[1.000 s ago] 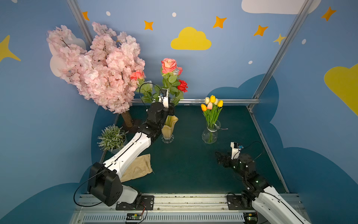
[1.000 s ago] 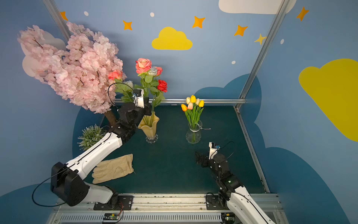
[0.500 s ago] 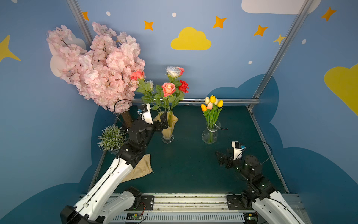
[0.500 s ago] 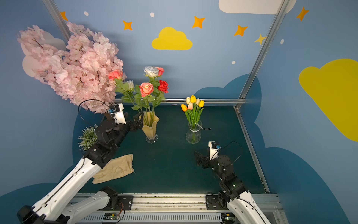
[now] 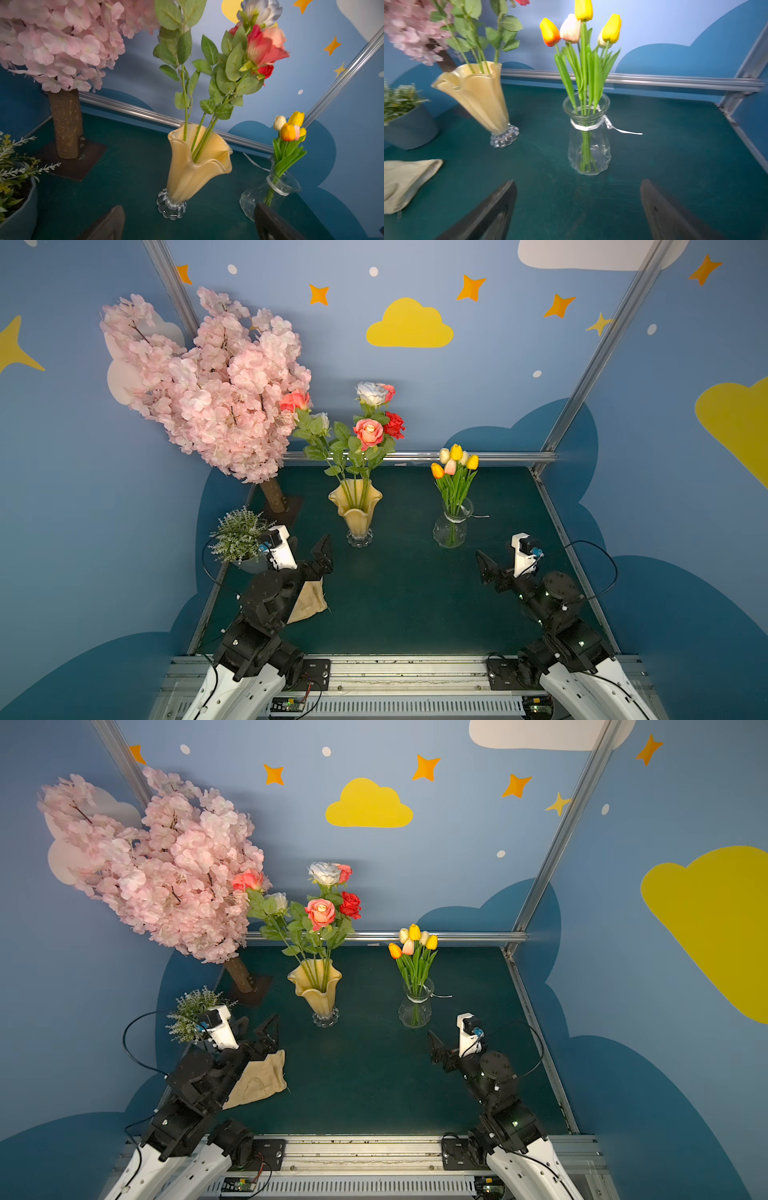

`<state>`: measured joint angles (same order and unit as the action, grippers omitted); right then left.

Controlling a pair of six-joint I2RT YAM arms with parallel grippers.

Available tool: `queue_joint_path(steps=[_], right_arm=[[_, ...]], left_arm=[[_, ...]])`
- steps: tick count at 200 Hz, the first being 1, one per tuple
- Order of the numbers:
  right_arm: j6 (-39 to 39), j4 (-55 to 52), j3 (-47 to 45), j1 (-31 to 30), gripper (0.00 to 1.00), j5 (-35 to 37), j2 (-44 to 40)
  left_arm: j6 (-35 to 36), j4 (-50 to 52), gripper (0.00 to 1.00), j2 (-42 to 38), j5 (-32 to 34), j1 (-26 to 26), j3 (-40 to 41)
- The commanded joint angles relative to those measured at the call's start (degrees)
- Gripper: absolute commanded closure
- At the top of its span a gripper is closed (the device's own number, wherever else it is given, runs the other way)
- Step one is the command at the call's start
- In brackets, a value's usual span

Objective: Arrange the flowers in different vases according to their variety
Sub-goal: Reset both arms

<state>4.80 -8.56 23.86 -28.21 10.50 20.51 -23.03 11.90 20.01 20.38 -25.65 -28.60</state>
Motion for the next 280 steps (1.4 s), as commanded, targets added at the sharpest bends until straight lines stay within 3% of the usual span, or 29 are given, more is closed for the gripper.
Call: queue_joint_path(steps=[1, 19, 37, 71, 105, 141, 182, 220, 252, 280], right_arm=[[-4.68, 5.33, -1.91, 0.4, 0.02, 12.14, 1.96], [-8.87, 10.65, -4.67, 1.58, 0.02, 13.34, 3.16], [-9.44, 15.66, -7.57, 4.55, 0.02, 13.13, 4.45], [-4.95, 23.71, -11.79, 13.85, 0.02, 8.77, 10.09], [1.76, 29.16, -13.2, 23.47, 0.02, 4.28, 17.97], [1.62, 31.28, -11.73, 27.91, 0.02, -0.38, 24.75], [0.58, 39.34, -11.84, 27.94, 0.02, -1.55, 33.42], [-0.43, 48.34, -12.35, 27.93, 0.02, -3.73, 41.23], [-2.58, 52.95, -11.53, 26.81, 0.02, -4.26, 46.1], [-3.8, 58.82, -11.1, 26.1, 0.02, -3.43, 53.1]], left_arm=[[4.4, -2.38, 0.0, 1.22, 6.2, 0.29, 3.25], [7.12, -5.4, 0.0, 5.65, 6.26, 2.04, 4.73], [9.04, -9.48, 0.0, 10.81, 2.32, 6.25, 5.87], [9.48, -14.98, 0.0, 19.21, -7.94, 19.16, 6.66], [12.01, -26.59, 0.0, 26.95, -14.89, 25.19, 10.45], [15.21, -32.79, 0.0, 36.71, -15.23, 28.27, 10.88], [18.35, -41.28, 0.0, 49.1, -18.55, 30.21, 8.9], [18.8, -47.68, 0.0, 54.98, -19.52, 30.46, 7.51], [20.34, -58.64, 0.0, 62.14, -25.47, 30.42, 8.44], [23.79, -54.13, 0.0, 65.69, -27.73, 28.61, 4.35]])
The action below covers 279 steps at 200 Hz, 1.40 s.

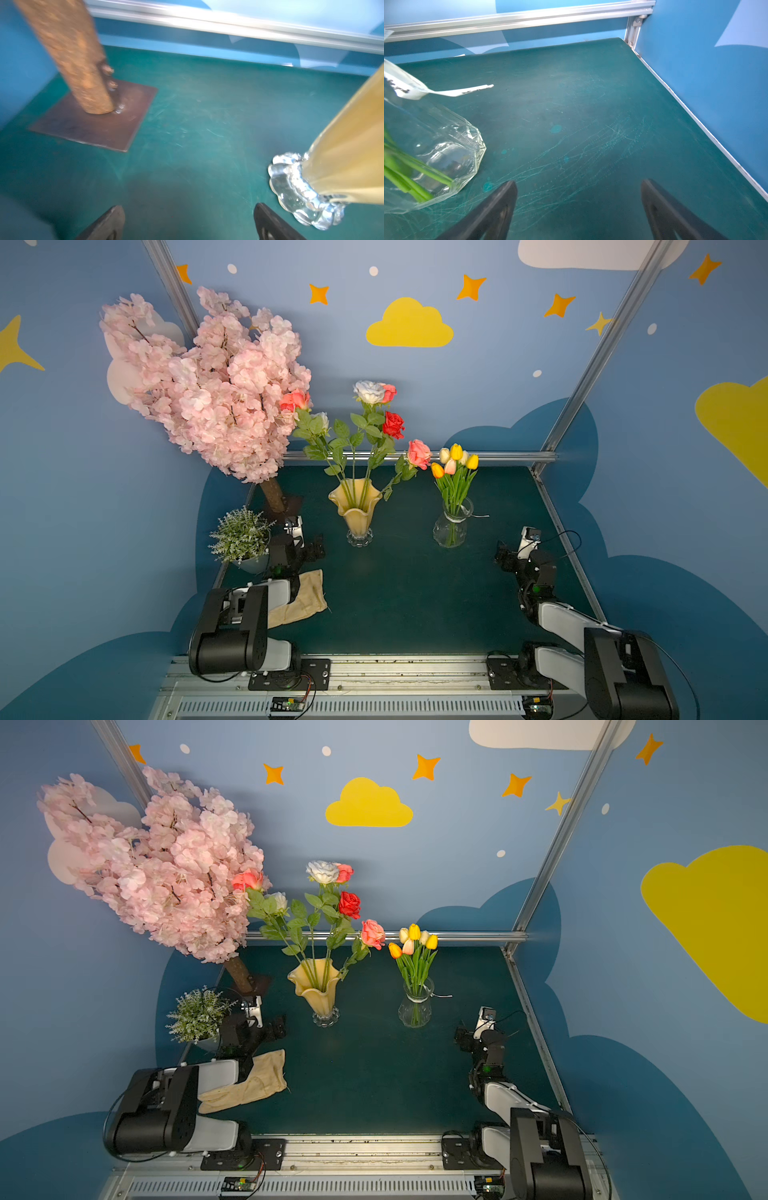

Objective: Arrange the flowers in different vases according to their variety
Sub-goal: Reset both arms

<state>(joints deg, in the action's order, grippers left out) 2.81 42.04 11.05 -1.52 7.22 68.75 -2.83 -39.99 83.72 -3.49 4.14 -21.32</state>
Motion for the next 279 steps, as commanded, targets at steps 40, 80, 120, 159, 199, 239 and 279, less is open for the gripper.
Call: queue_joint_path(steps=[40, 80, 120, 159, 199, 239, 279], right_arm=[[-1.59, 4.39, 8.31, -0.81, 0.02, -0.87, 13.31], [-3.7, -7.12, 15.46, -1.57, 0.02, -1.58, 15.55], [-3.8, -6.87, 15.21, -1.86, 0.02, -1.18, 15.47], [-3.85, -6.8, 15.27, -1.9, 0.02, -1.19, 15.5], [-3.85, -6.84, 15.23, -1.87, 0.02, -1.2, 15.49], [-3.9, -6.84, 15.24, -1.87, 0.02, -1.2, 15.52], [-4.29, -7.21, 15.56, -2.1, 0.02, -1.29, 15.66]], left_arm=[[2.85, -6.73, 0.0, 4.59, -3.63, -0.76, -1.53], [2.87, -6.7, 0.0, 4.6, -3.72, -0.78, -1.49], [2.88, -6.74, 0.0, 4.49, -3.72, -0.75, -1.53], [2.91, -6.72, 0.0, 4.44, -3.72, -0.78, -1.53], [2.91, -6.69, 0.0, 4.46, -3.72, -0.8, -1.54], [2.91, -6.75, 0.0, 4.43, -3.72, -0.8, -1.53], [2.91, -6.7, 0.0, 4.43, -3.72, -0.75, -1.53]])
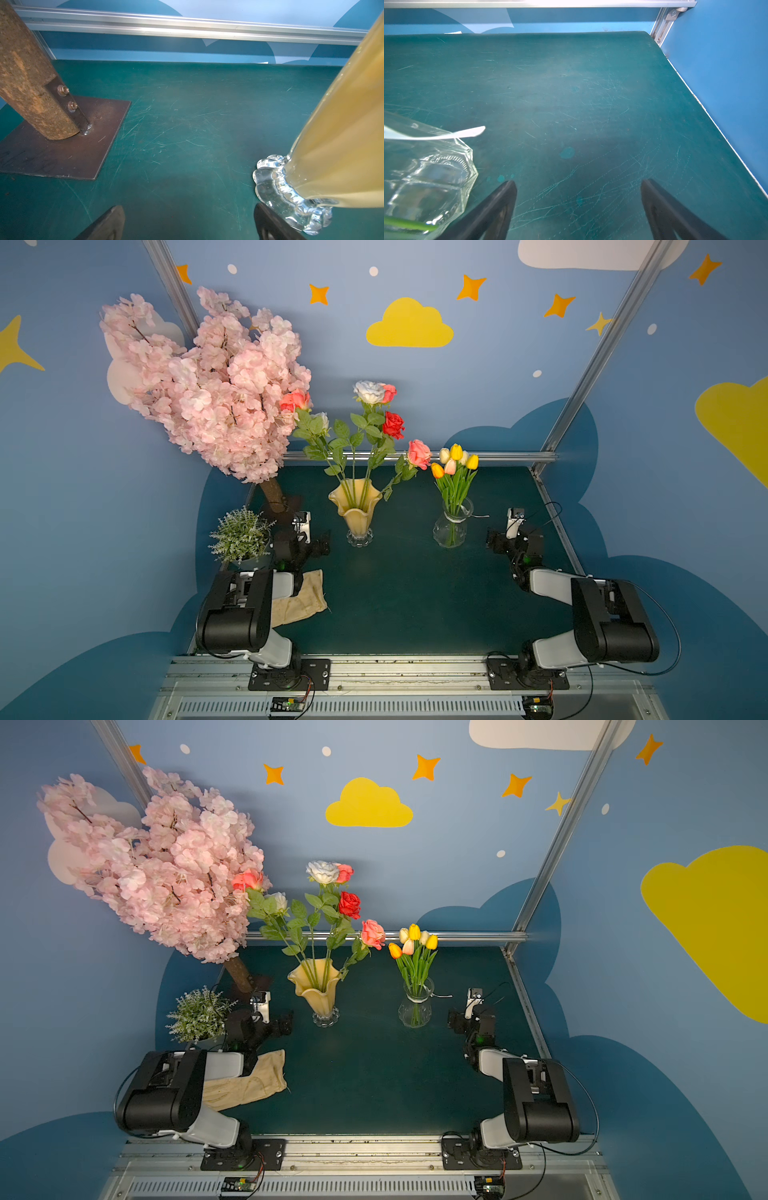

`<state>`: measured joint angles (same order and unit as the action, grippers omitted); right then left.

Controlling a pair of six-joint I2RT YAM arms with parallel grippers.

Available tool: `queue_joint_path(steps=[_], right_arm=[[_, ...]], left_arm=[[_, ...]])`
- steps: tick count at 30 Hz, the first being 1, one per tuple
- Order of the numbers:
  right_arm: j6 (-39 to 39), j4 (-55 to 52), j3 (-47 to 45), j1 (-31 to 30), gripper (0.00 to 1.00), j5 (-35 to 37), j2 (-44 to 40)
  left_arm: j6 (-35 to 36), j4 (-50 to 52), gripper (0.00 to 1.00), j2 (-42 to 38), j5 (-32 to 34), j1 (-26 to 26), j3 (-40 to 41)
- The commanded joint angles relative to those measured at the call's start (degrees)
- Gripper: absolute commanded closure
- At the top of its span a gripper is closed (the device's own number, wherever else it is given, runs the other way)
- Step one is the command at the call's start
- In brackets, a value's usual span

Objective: Arrange the flowers in different vases according to their variety
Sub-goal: Reset both arms

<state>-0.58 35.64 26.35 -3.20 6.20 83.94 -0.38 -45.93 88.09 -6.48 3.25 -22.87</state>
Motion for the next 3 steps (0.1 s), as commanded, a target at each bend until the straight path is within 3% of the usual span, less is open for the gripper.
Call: queue_joint_path(steps=[1, 3], right_arm=[[-0.86, -0.78, 0.23, -0.46, 0.02, -0.2, 0.5], [-0.87, -0.62, 0.02, -0.53, 0.02, -0.21, 0.38]], left_arm=[[0.42, -0.79, 0.0, 0.1, -0.73, 0.12, 0.02], [0.47, -0.8, 0.0, 0.02, -0.73, 0.12, 0.02]])
